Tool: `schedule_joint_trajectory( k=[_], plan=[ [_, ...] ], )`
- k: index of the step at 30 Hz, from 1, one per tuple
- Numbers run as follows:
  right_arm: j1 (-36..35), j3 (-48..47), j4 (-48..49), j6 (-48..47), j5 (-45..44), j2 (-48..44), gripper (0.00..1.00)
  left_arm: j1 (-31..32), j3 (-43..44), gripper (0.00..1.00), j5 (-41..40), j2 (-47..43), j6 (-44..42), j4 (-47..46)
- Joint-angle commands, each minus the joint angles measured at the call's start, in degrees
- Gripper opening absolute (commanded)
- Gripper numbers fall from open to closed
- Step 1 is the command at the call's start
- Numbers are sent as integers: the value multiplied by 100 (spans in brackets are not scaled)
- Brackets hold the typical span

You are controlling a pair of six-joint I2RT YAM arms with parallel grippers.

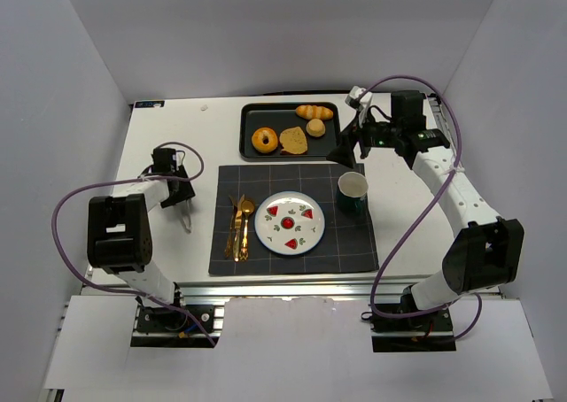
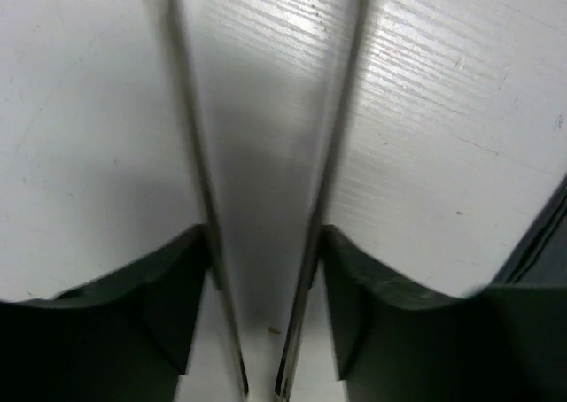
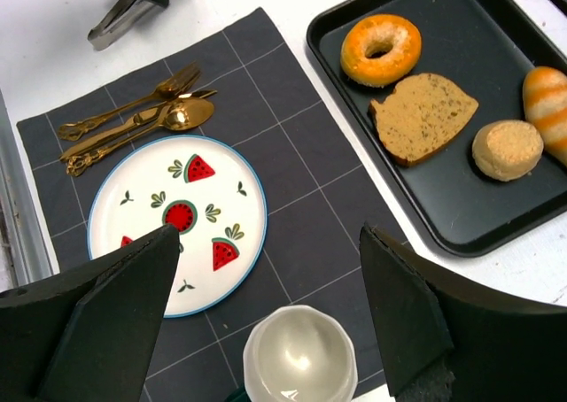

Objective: Place the bread

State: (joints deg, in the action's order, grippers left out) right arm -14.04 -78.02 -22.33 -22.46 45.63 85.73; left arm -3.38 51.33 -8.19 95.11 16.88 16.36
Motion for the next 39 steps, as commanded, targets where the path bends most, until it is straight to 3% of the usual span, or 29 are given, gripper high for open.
schedule_joint_trajectory(
  k=[1, 3, 4, 7, 10, 13, 17, 21, 30, 39],
  plan=[
    [112, 32, 202, 127, 157, -101, 86, -14, -184, 59, 71, 87, -203, 104],
    [173, 15, 211, 171, 166, -101, 86, -14, -316, 50, 115, 43, -229, 69],
    [200, -3, 211, 189, 175, -101, 86, -14, -386, 38, 150, 8, -229, 52],
    [262, -47, 159, 180, 183, -83, 86, -14, -510, 19, 308, -290, -151, -1],
    [305, -64, 132, 180, 210, -101, 86, -14, -309, 15, 615, -844, -36, 86],
    [332, -29, 176, 215, 245, -127, 86, 135, 43, 19, 1388, -1415, 200, 183],
    [358, 24, 264, 286, 298, -180, 86, 504, 368, 40, 2162, -1847, 893, 34],
    [385, 76, 369, 382, 385, -180, 86, 732, 561, 49, 2760, -1839, 1457, -230],
    [411, 173, 571, 541, 526, -189, 87, 1286, 1590, 54, 2498, -925, 1520, 78],
    [525, 384, 712, 637, 588, -285, 87, 1401, 2248, 54, 2049, -205, 1318, 542]
  ],
)
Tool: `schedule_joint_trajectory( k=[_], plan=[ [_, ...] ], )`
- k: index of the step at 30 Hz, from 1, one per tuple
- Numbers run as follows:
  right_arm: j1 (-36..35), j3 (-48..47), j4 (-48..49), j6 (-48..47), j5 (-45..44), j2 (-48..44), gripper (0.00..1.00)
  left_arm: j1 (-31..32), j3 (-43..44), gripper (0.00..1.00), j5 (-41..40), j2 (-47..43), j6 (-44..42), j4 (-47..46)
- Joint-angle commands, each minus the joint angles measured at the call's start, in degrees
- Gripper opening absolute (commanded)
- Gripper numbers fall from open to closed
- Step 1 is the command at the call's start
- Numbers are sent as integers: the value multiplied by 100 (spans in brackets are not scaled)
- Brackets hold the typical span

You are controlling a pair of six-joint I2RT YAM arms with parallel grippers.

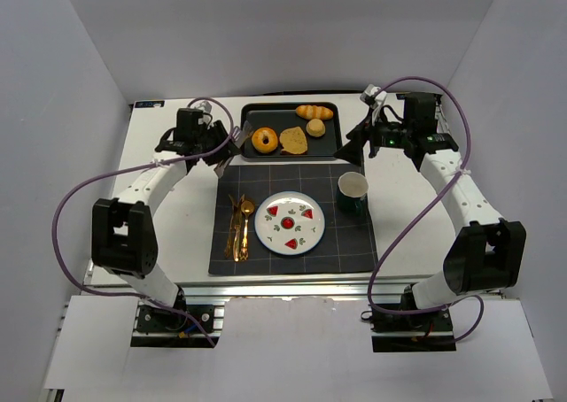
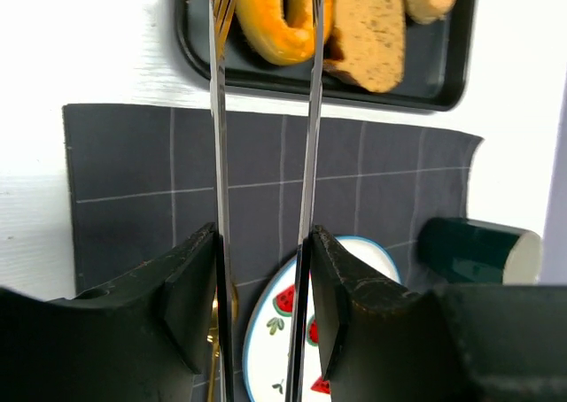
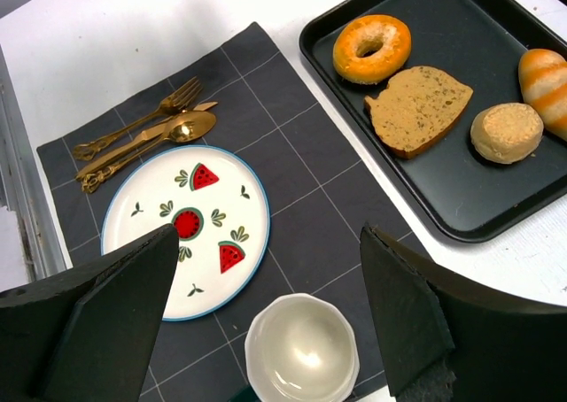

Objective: Place the bread

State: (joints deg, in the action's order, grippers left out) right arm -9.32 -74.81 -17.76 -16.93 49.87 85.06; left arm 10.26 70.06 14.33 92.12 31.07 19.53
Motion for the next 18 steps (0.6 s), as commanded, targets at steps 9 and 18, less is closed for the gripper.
schedule_joint_trajectory(
  k=[9, 18],
  plan=[
    [97, 28, 308, 137, 234, -147, 87, 125, 754, 54, -35, 728, -277, 315],
    [124, 45, 299, 137, 234, -147, 87, 160, 939, 54, 228, 1133, -286, 244]
  ],
)
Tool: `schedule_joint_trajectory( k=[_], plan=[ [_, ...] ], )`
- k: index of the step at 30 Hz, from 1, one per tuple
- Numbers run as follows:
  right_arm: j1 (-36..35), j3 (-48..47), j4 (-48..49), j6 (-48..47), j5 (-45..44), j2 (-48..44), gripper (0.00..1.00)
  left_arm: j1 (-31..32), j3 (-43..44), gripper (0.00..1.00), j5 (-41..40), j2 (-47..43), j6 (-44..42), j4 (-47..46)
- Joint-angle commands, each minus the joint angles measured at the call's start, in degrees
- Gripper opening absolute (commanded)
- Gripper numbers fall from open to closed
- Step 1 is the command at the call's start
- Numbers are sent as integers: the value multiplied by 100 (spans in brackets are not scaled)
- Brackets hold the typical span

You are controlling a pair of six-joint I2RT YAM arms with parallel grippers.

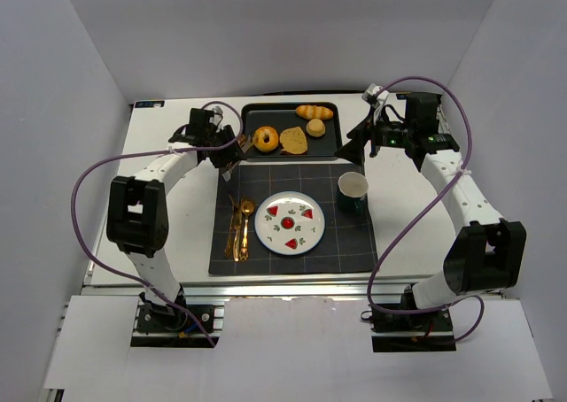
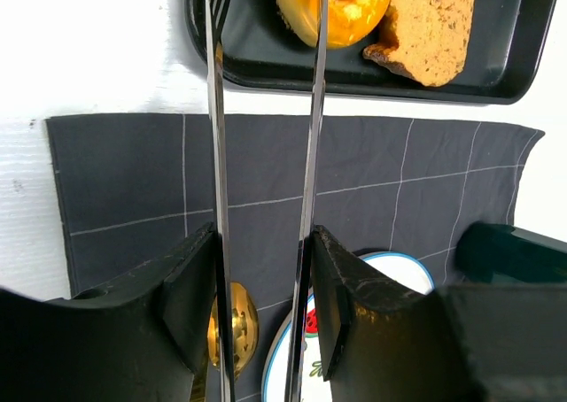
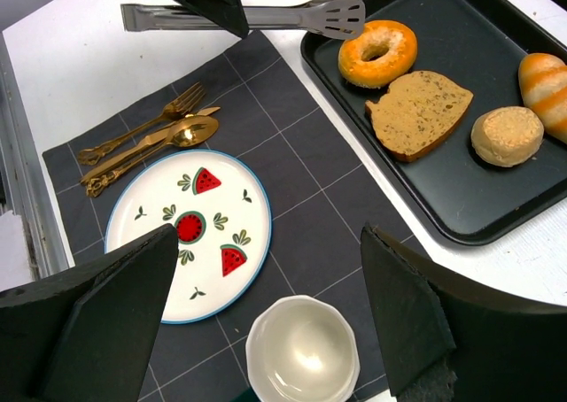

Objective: Place the bread

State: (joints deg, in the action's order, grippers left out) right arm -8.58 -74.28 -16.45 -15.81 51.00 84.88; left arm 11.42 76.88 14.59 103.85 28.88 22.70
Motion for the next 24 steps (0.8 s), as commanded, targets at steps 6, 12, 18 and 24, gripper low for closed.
schedule_joint_trajectory(
  k=[6, 12, 18, 24],
  plan=[
    [58, 1, 168, 43, 138, -121, 87, 62, 240, 54, 334, 74, 3, -152],
    [67, 28, 151, 43, 164, -130, 88, 62, 64, 54, 360, -172, 161, -354],
    [76, 28, 159, 78, 191, -112, 88, 62, -42, 55, 325, -261, 223, -363],
    [67, -7, 203, 131, 217, -121, 88, 62, 20, 54, 360, -24, 223, -266]
  ],
)
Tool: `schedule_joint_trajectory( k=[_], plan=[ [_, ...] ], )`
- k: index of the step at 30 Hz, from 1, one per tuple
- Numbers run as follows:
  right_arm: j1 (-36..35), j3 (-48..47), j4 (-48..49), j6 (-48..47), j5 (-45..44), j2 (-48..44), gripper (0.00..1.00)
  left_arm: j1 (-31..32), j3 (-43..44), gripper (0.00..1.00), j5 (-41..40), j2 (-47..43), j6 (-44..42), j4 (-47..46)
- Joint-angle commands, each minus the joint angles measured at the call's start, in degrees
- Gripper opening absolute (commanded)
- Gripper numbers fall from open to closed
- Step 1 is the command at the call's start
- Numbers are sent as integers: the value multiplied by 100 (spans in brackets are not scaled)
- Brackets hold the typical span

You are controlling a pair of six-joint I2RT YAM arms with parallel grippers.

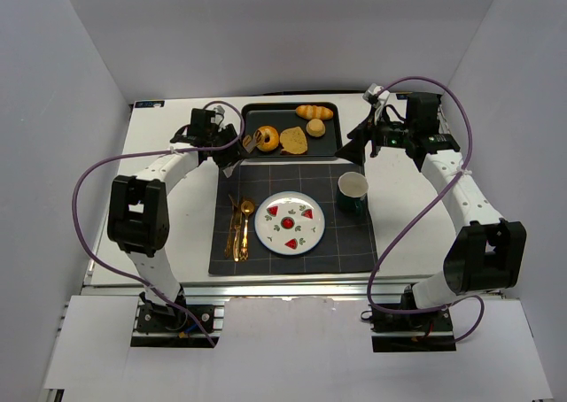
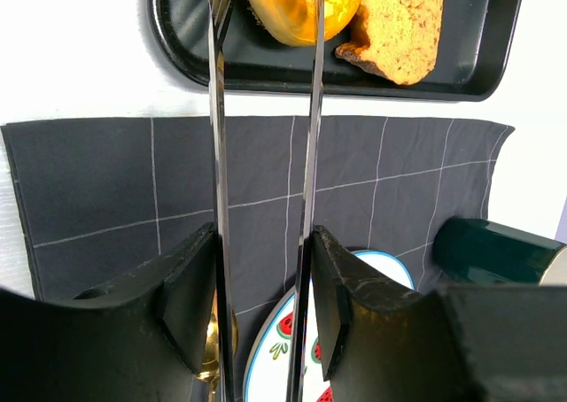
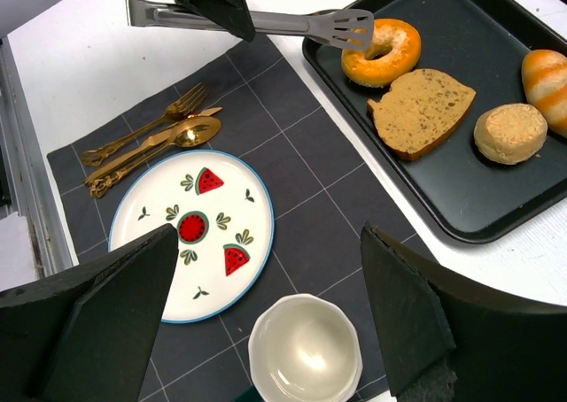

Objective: Place the bread

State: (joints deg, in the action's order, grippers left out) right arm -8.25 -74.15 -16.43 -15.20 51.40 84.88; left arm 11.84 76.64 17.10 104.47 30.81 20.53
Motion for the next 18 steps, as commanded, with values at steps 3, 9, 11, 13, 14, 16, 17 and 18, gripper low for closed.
schedule_joint_trajectory(
  k=[3, 9, 11, 13, 14, 16, 17, 18],
  plan=[
    [34, -21, 192, 70, 178, -130, 88, 21, 140, 53, 109, 3, 13, -6],
    [34, 41, 192, 70, 186, -217, 88, 21, 211, 27, 170, -110, 31, -14],
    [43, 50, 184, 70, 204, -235, 88, 29, 176, 21, 153, -286, 4, -14],
    [43, 59, 175, 53, 213, -261, 88, 21, 44, 17, 118, -566, 13, -41],
    [43, 59, 157, 52, 213, -270, 88, 21, -17, 14, 109, -689, 13, -49],
    [43, 50, 148, 44, 222, -279, 88, 21, -219, 5, 30, -935, 13, -93],
    [52, 50, 140, 44, 230, -279, 88, 21, -289, 3, 13, -1206, 22, -102],
    [52, 50, 140, 44, 230, -288, 88, 21, -368, 1, -22, -1348, 65, -94]
  ],
)
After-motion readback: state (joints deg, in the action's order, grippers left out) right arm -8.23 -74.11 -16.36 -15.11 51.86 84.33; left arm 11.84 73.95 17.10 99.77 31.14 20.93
